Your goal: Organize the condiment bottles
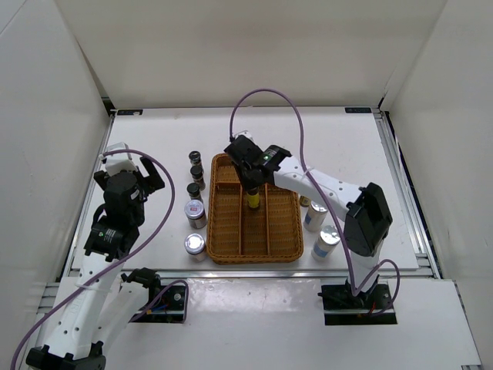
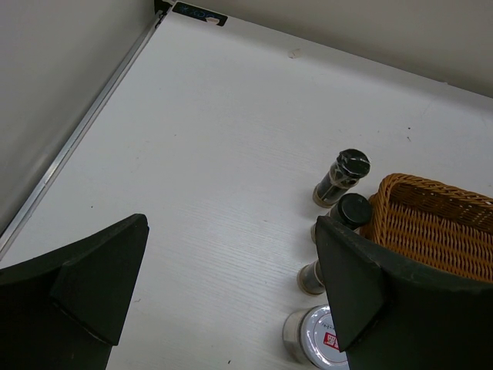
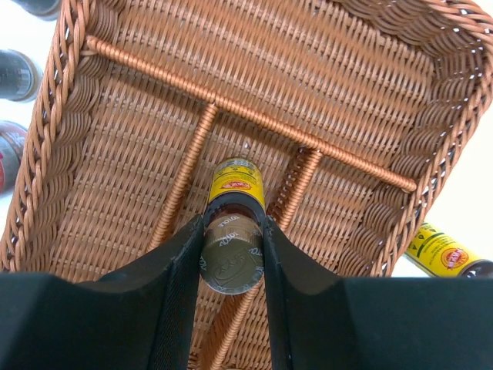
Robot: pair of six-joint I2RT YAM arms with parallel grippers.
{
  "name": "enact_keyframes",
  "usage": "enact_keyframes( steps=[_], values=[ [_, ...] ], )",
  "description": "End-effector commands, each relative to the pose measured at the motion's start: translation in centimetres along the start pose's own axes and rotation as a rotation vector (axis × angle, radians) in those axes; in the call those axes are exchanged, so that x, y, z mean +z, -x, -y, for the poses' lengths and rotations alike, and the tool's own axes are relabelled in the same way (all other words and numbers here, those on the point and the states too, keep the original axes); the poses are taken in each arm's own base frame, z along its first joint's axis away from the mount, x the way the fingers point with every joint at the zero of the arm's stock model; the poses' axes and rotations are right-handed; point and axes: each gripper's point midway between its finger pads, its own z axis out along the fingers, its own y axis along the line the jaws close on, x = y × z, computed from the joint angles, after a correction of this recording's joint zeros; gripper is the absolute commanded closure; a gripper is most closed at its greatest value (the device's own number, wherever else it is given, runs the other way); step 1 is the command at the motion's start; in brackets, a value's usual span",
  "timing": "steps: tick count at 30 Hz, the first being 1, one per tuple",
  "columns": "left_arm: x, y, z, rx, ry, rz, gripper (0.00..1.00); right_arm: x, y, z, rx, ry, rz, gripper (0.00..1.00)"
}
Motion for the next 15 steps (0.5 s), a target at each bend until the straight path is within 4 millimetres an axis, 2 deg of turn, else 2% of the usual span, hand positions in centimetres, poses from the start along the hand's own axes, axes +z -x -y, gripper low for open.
enact_keyframes(
  steps=[1, 3, 4, 6, 7, 9, 10, 13, 15],
  values=[
    [-0.1, 0.0, 0.4, 0.000, -0.025, 0.006, 0.00, -1.7, 2.4, -0.4, 0.028, 0.027, 0.085, 1.00],
    [-0.1, 0.0, 0.4, 0.000, -0.025, 0.006, 0.00, -1.2, 2.2, -0.1, 0.022, -0.003, 0.075, 0.97],
    [-0.1, 0.0, 0.4, 0.000, -0.025, 0.006, 0.00, -1.2, 2.2, -0.1, 0.022, -0.003, 0.075, 0.85],
    [-0.1, 0.0, 0.4, 0.000, -0.025, 0.006, 0.00, -0.7, 1.5, 0.0, 0.012, -0.012, 0.050, 0.70],
    [-0.1, 0.0, 0.4, 0.000, -0.025, 0.006, 0.00, -0.7, 1.3, 0.1, 0.009, -0.015, 0.042, 0.53],
    [-0.1, 0.0, 0.4, 0.000, -0.025, 0.006, 0.00, -0.8, 1.0, 0.1, 0.034, -0.015, 0.040, 0.36],
    [-0.1, 0.0, 0.4, 0.000, -0.025, 0.006, 0.00, -1.0, 0.6, 0.5, 0.032, -0.029, 0.039, 0.25],
    [-0.1, 0.1, 0.6, -0.005, -0.036, 0.011, 0.00, -2.8, 1.3, 1.8, 0.054, -0.059, 0.084, 0.10],
    [0.0, -0.3, 0.6, 0.000, -0.034, 0.004, 0.00, -4.6, 2.1, 2.6, 0.069, -0.071, 0.125, 0.07]
  ],
)
